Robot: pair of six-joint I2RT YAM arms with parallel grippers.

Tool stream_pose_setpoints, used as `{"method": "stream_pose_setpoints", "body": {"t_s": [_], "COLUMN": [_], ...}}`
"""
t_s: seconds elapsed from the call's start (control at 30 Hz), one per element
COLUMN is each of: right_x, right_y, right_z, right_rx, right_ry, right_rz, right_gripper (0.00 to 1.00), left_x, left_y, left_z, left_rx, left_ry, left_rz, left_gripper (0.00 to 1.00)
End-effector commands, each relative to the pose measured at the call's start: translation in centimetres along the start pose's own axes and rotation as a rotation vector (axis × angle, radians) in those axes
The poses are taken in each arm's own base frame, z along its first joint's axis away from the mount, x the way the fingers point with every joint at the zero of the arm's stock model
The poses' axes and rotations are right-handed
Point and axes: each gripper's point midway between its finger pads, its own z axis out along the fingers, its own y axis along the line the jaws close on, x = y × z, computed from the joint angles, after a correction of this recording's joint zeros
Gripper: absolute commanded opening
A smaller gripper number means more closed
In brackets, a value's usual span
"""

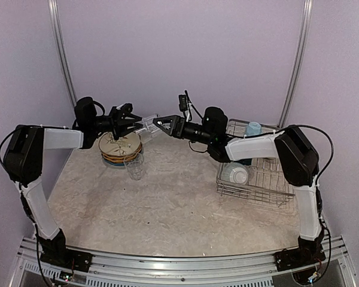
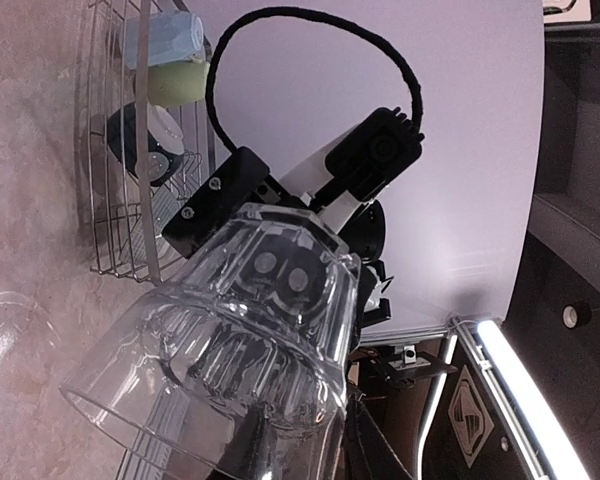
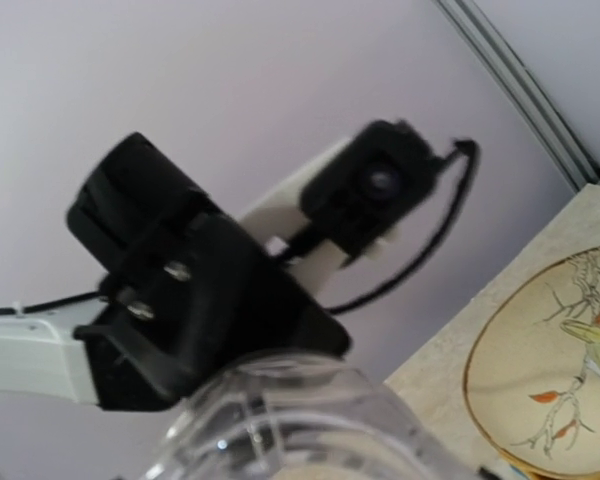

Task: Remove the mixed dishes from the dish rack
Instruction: Pass from the right arm to the left, then place the cup down.

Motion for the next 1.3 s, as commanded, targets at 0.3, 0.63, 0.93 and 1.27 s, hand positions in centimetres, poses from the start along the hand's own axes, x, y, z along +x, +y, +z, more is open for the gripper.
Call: {"method": "stream_pose_setpoints", "body": {"t_s": [0.3, 0.63, 0.93, 1.27], "right_x": [-0.4, -2.4, -4.1, -6.2], "right_y": [-0.2, -5.3, -7.4, -7.0], "right_z": [-0.2, -4.8, -8.5, -11.0], "right_rx": [0.060, 0.369, 0.562, 0.670], "right_ry": [-0.038, -0.079, -0.084, -0.102], "right_rz": [-0.042, -0.014, -0.025, -0.098], "right_gripper": [0.50, 1.00, 1.00, 1.00], "left_x": [0.0, -0.4, 0.4, 2.3], "left_y": [-0.5, -0.5, 0.6, 5.0], "left_z": [-0.5, -1.7, -2.1, -2.2], "left_rx": [0.008, -0.244, -0.804, -1.217], "left_ry": [-0.005, -0.144, -0.227, -0.107], "left_rz": [0.038, 0.144, 0.392, 0.371], "left_gripper": [0.00, 0.00, 0.00, 0.00]}}
